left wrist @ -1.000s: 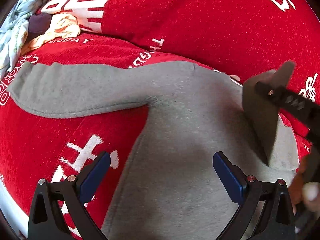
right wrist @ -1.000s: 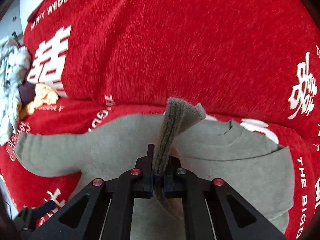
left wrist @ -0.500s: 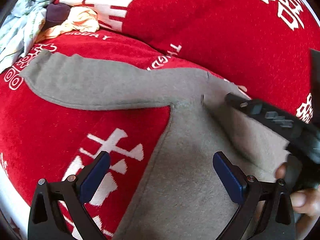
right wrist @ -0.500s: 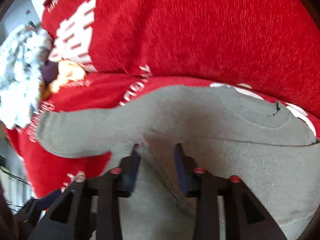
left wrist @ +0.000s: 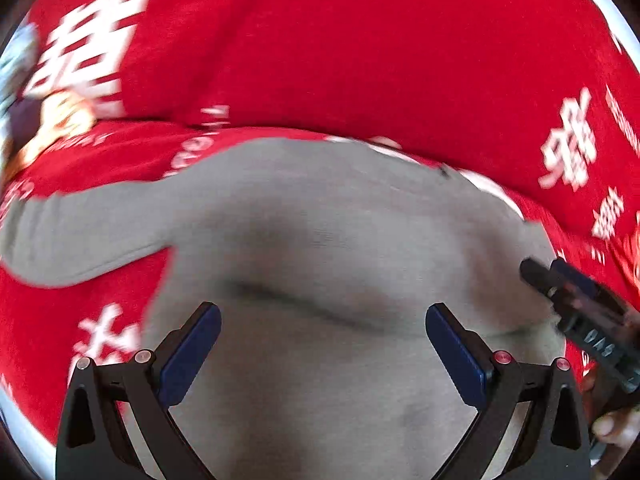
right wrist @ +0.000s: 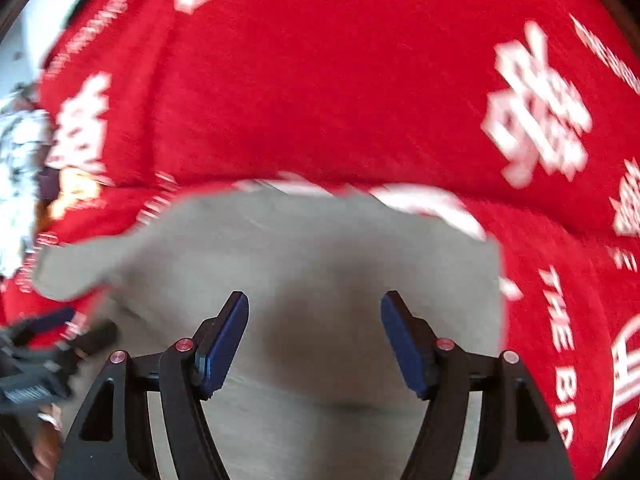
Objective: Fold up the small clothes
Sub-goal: 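Lay the sleeve on the sweater body and open the right gripper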
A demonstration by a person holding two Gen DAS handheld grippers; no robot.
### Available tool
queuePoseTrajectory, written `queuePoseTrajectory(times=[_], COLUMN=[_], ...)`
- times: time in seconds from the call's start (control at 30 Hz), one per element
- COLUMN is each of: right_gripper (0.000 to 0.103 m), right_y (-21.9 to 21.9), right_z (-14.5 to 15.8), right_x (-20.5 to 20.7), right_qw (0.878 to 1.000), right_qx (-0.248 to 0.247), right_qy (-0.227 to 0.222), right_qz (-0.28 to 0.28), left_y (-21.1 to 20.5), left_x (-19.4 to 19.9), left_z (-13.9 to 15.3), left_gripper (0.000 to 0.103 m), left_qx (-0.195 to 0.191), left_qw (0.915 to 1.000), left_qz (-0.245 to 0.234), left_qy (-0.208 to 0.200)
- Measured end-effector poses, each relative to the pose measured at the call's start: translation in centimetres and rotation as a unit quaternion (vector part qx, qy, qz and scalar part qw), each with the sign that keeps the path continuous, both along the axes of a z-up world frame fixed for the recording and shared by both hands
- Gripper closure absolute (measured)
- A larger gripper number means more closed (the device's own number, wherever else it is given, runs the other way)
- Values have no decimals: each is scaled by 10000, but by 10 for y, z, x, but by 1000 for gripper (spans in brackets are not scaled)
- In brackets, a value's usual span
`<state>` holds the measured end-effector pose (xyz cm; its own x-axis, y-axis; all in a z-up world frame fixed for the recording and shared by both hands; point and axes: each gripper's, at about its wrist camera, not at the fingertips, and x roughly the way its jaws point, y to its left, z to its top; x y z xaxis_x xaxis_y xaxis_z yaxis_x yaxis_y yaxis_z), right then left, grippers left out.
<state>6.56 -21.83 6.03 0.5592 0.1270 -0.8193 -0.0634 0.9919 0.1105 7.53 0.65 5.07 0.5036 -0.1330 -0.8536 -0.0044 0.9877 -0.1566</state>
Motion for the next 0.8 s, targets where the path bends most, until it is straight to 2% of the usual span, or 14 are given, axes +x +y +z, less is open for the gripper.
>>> queuePoseTrajectory(times=[0.13, 0.27, 0.33, 0.47, 0.53, 0.6, 0.67, 0.73, 0.8], right_gripper=[31, 31, 29, 27, 27, 27, 27, 27, 26], right_y=[-32, -41, -45, -48, -43, -27, -9, 9, 22], right_z=[-23, -41, -49, -43, -32, -19, -17, -25, -32], right_x=[8, 26, 36, 56, 43, 15, -10, -35, -59], right_qw=[9993, 9983, 9978, 9956, 9969, 9995, 9994, 9982, 9962], right_qx=[34, -180, -301, -397, -309, -88, -42, -108, -538], right_qy=[234, 390, 399, 601, 502, 284, 256, 347, 259], right_qz=[-304, -393, -445, -599, -525, -98, 216, 481, 630], left_y=[-42, -52, -49, -36, -29, -32, -34, -37, -33], left_x=[25, 41, 56, 74, 64, 46, 25, 7, -11], left_z=[-24, -48, -52, -48, -39, -36, -41, -50, -51], left_gripper=[0, 0, 0, 0, 0, 0, 0, 0, 0], left_qx=[374, 819, 836, 856, 669, 517, 597, 896, 922], left_qw=[9982, 9950, 9952, 9944, 9962, 9973, 9965, 9939, 9942], left_qz=[-391, -401, -393, -43, 29, -120, -310, -399, -466], left_qy=[261, 404, 323, 626, 554, 509, 500, 497, 294])
